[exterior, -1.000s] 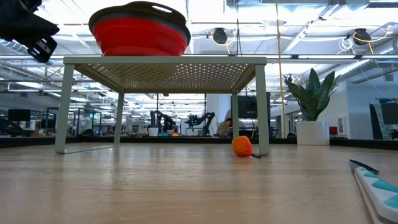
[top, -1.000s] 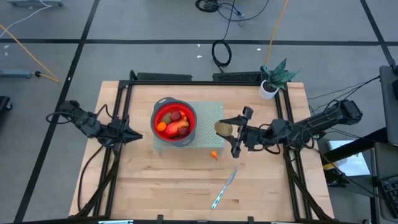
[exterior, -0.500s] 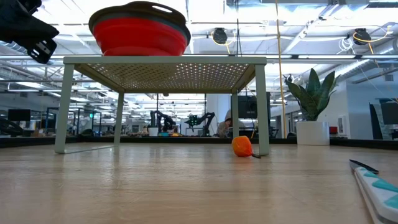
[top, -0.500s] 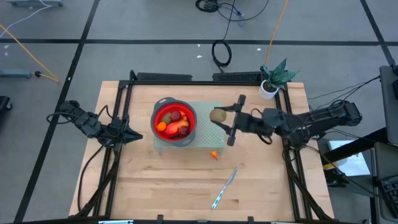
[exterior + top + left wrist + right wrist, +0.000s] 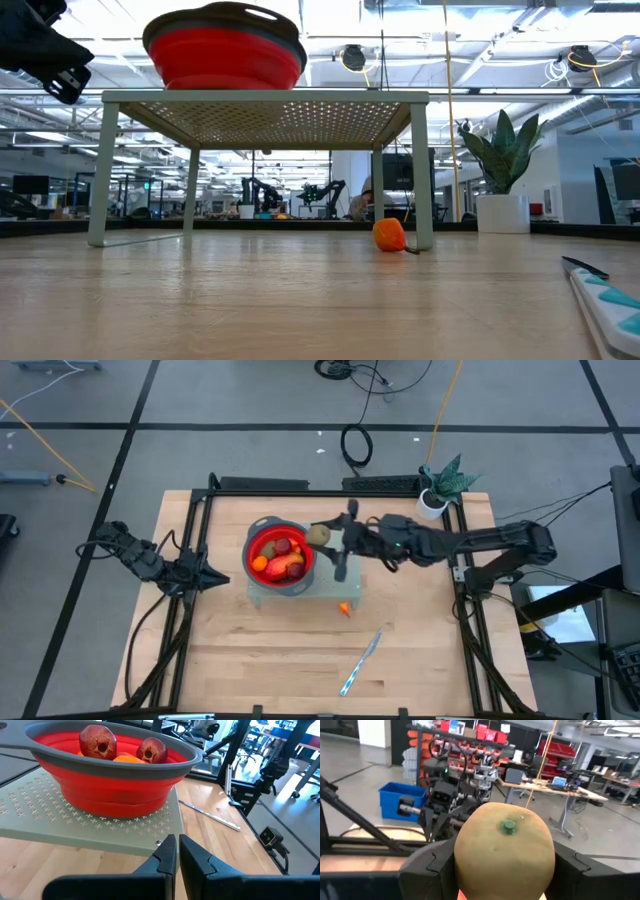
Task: Pick & Place Fruit
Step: Put the kiwi into the red strainer bowl on the shelf
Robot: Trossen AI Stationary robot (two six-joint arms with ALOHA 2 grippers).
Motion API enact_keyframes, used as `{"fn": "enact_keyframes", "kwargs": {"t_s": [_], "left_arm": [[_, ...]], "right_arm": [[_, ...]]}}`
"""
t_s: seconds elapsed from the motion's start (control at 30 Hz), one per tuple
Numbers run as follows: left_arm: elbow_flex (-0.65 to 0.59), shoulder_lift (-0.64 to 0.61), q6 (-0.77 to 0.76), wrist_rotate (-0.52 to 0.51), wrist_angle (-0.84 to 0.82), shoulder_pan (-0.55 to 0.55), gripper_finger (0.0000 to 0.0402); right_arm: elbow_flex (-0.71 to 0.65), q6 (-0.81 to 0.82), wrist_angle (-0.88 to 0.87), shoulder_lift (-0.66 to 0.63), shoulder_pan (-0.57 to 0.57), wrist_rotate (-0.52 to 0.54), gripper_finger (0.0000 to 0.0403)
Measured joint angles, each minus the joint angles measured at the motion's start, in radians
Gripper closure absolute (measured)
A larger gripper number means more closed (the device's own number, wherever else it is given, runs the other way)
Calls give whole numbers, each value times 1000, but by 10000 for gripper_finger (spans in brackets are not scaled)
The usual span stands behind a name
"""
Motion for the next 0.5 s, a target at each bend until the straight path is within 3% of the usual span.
{"fn": "enact_keyframes", "kwargs": {"t_s": [0.27, 0.5], "left_arm": [[0, 0, 0, -3, 0, 0, 382], [0, 0, 0, -32, 0, 0, 382]], "right_arm": [[70, 1, -3, 104, -51, -112, 204], [71, 12, 0, 164, -78, -143, 204]]}}
